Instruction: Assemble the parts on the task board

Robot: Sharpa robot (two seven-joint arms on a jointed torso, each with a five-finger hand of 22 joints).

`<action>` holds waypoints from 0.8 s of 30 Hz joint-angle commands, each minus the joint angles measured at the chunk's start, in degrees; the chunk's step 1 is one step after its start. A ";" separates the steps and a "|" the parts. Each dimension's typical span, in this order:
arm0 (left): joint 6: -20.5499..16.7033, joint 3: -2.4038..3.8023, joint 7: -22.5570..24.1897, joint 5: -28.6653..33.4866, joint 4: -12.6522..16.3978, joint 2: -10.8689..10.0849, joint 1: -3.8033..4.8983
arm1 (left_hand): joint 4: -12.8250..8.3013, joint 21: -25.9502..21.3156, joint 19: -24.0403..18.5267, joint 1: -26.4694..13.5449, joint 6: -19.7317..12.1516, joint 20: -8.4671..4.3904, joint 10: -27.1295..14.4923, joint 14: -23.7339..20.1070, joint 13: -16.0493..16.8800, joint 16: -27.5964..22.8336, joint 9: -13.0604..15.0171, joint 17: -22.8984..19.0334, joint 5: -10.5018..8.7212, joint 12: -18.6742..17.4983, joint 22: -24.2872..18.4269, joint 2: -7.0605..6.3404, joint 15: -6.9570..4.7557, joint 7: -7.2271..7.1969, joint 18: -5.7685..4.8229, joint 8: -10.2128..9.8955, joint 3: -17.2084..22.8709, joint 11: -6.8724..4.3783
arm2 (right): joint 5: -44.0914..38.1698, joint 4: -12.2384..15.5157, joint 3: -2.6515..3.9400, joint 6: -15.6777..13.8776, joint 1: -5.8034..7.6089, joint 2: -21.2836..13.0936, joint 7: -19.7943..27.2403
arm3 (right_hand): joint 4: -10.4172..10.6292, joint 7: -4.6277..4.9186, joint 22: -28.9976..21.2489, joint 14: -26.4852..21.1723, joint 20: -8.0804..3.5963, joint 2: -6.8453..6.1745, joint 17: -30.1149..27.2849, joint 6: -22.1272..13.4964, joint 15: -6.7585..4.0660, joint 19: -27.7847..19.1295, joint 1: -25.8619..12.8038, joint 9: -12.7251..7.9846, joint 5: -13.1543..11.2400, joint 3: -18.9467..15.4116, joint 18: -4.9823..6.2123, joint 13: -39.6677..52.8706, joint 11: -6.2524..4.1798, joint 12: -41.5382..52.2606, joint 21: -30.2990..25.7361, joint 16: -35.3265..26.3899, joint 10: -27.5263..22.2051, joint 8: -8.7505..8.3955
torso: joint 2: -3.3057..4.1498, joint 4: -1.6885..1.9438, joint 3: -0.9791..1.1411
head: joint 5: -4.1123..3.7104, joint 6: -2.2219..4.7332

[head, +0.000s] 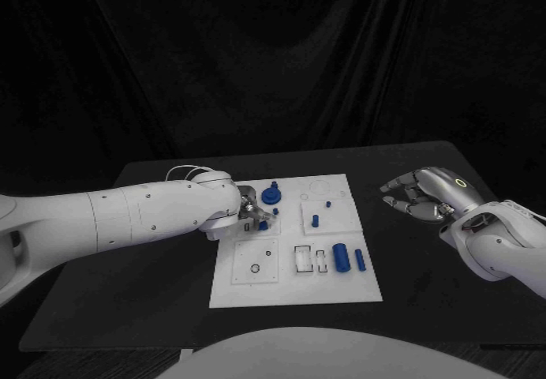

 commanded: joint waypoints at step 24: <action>3.29 0.04 0.44 0.22 -1.25 0.99 -0.23 | -3.76 -1.28 -0.44 5.49 0.54 0.56 5.41 6.05 14.65 0.15 -4.80 15.10 4.10 -0.52 9.73 0.96 0.30 0.41 0.57 -4.97 0.27 0.53 | -0.11 0.04 0.04 -0.30 -0.25 0.08 -0.74 | -0.10 -0.08 8.22 2.69 0.05 0.26 -0.06 0.36 -0.17 -0.38 -0.34 -0.11 0.52 0.32 0.24 -5.98 -0.25 -0.19 -0.10 -0.21 -0.22 -0.28 | 0.08 0.04 0.10 | -0.07 -0.01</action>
